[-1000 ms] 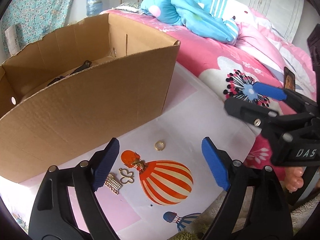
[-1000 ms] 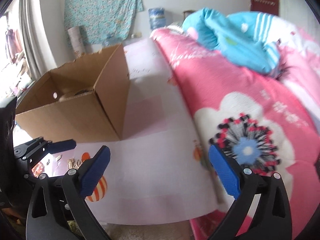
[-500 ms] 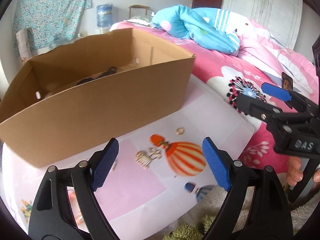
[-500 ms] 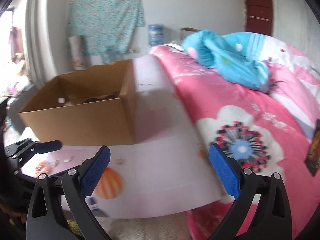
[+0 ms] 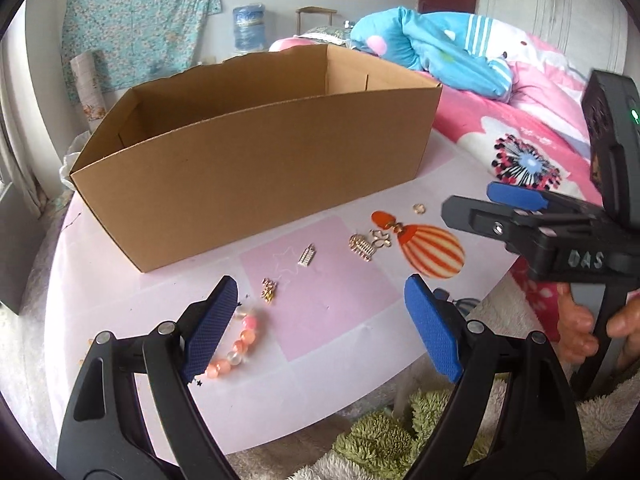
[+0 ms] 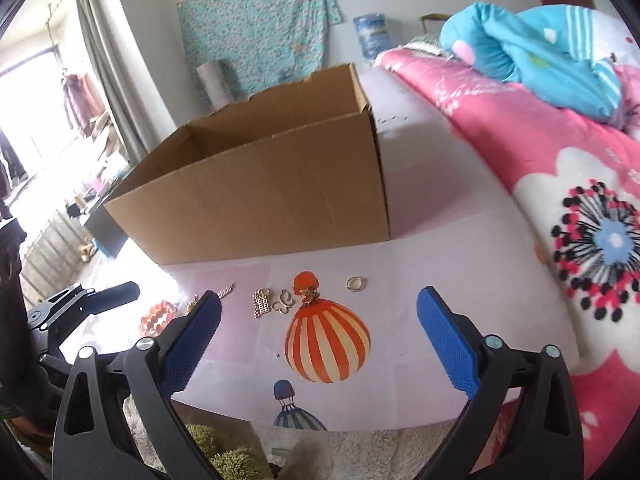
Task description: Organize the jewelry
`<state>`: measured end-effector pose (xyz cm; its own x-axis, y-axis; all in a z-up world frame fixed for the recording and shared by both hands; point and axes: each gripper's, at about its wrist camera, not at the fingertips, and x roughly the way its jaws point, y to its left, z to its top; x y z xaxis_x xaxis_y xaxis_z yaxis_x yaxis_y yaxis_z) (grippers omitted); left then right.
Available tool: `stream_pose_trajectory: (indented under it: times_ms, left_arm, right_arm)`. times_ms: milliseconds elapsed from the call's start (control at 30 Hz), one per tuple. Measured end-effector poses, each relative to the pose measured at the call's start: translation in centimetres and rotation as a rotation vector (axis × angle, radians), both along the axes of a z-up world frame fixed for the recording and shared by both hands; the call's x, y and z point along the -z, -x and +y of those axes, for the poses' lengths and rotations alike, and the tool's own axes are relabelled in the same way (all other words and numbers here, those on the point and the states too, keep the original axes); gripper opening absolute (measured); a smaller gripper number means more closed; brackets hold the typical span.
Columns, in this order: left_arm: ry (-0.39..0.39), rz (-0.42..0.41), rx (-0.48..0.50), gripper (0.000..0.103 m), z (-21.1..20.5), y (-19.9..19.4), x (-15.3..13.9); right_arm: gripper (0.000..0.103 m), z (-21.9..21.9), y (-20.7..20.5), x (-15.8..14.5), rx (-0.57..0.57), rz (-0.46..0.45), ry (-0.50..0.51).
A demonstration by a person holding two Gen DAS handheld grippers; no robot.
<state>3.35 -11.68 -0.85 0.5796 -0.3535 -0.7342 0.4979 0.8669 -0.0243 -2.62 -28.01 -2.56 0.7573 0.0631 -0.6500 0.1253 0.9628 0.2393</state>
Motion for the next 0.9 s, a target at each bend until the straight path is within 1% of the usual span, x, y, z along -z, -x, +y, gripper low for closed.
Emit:
stream_pose_trajectory:
  times_ms: [67, 100, 167, 200, 233, 267, 300, 367, 400, 467, 500, 567, 633, 700, 767, 833, 900]
  left_arm:
    - [-0.016, -0.01, -0.013, 0.075, 0.0, -0.1, 0.2]
    - [-0.019, -0.004, -0.02, 0.074, -0.1, -0.5, 0.4]
    - [-0.033, 0.003, -0.039, 0.065, 0.1, -1.0, 0.7]
    - [-0.04, 0.012, -0.048, 0.063, 0.2, -1.4, 0.8]
    - [-0.047, 0.028, -0.059, 0.058, 0.4, -2.0, 1.0]
    - [-0.049, 0.041, -0.064, 0.051, 0.6, -2.4, 1.2]
    - [-0.051, 0.054, -0.062, 0.047, 0.7, -2.8, 1.4]
    - [-0.066, 0.078, -0.046, 0.03, 0.9, -3.6, 1.8]
    - [-0.07, 0.087, -0.036, 0.027, 0.9, -3.7, 2.0]
    - [-0.065, 0.114, -0.019, 0.02, 1.3, -4.0, 2.1]
    - [-0.051, 0.133, -0.009, 0.019, 1.6, -4.1, 2.0]
    - [-0.025, 0.152, 0.014, 0.018, 1.7, -3.9, 2.1]
    - [0.023, 0.176, 0.066, 0.018, 1.5, -3.5, 2.1]
    - [0.06, 0.239, 0.113, 0.018, 1.2, -3.0, 2.8]
    - [0.041, 0.264, 0.099, 0.017, 1.2, -2.8, 3.6]
    - [0.032, 0.251, 0.076, 0.016, 1.7, -2.6, 3.8]
    - [0.011, 0.231, 0.026, 0.016, 2.5, -3.0, 3.9]
  right_arm:
    - [0.087, -0.1, -0.3, 0.1, -0.026, 0.005, -0.011]
    - [0.086, -0.1, -0.5, 0.0, -0.033, 0.006, -0.01]
    - [0.082, 0.1, -0.6, -0.1, -0.061, -0.001, -0.003]
    - [0.081, 0.2, -0.7, -0.2, -0.069, -0.005, 0.006]
    - [0.08, 0.4, -0.7, -0.2, -0.079, -0.006, 0.011]
    - [0.079, 0.6, -0.9, -0.2, -0.088, -0.006, 0.01]
    - [0.078, 0.6, -0.9, -0.2, -0.093, -0.008, 0.008]
    - [0.076, 0.9, -1.0, -0.1, -0.104, -0.007, 0.004]
    - [0.076, 1.1, -1.0, 0.0, -0.106, -0.006, 0.005]
    - [0.068, 1.2, -1.1, 0.3, -0.111, -0.006, 0.002]
    - [0.066, 1.2, -1.3, 0.4, -0.114, -0.004, -0.004]
    - [0.057, 1.3, -1.6, 0.8, -0.124, 0.002, -0.023]
    - [0.056, 1.5, -2.0, 1.2, -0.137, 0.015, -0.036]
    - [0.055, 1.5, -2.5, 1.3, -0.147, 0.022, -0.038]
    - [0.055, 1.6, -2.8, 1.3, -0.156, 0.025, -0.033]
    - [0.055, 1.6, -3.0, 1.3, -0.159, 0.028, -0.029]
    - [0.055, 1.7, -3.1, 1.5, -0.164, 0.036, -0.024]
